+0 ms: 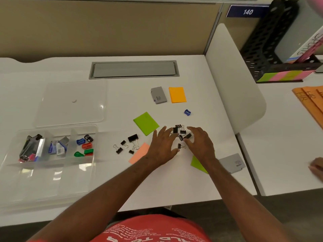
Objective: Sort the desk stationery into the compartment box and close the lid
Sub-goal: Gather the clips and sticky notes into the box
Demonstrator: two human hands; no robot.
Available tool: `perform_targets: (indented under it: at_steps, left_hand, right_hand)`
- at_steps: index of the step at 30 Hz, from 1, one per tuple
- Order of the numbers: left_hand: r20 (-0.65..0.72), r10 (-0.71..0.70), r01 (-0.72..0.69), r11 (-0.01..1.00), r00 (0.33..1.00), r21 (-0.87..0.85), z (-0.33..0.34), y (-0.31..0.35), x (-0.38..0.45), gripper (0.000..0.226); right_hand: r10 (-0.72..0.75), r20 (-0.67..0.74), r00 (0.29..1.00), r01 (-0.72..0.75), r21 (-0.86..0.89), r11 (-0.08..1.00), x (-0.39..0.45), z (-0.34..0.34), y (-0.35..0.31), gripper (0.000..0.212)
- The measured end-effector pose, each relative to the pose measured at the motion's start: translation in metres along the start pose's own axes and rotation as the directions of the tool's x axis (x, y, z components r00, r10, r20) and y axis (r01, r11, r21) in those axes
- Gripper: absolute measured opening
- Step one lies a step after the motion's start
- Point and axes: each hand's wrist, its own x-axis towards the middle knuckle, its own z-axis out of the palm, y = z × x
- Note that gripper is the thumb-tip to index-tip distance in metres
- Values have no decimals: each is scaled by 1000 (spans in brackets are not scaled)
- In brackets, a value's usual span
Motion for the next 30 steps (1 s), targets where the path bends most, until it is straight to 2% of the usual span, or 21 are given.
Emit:
perform_targets:
  at_steps: [6, 11, 15, 19, 24, 30]
  left_hand:
    - [-23, -65, 64, 997, 998, -39, 2, 0, -4, 66]
    - [-135, -177, 151, 972, 975, -180, -9, -25, -30, 60]
    - [-240, -287, 233, 945, 928, -229, -19, -49, -53, 58]
    - [-289, -386, 303, 907, 876, -293, -24, -69, -68, 53]
    - [-295, -423, 329, 889, 857, -320, -25, -77, -75, 53]
    - [-292, -385, 295, 904, 875, -308, -24, -72, -65, 55]
  right_hand:
    - [-95, -11, 995, 94, -78, 993, 9, 6, 5, 31]
    - [-93, -57, 994, 99, 95, 991, 20, 1, 16, 24]
    - [-15, -100, 995, 39, 233, 972, 44, -8, 14, 23]
    - [2, -144, 990, 22, 167, 986, 81, -17, 6, 28]
    - [10, -39, 999, -12, -63, 998, 122, -16, -7, 42]
    - [21, 90, 996, -1, -211, 977, 137, -5, -14, 28]
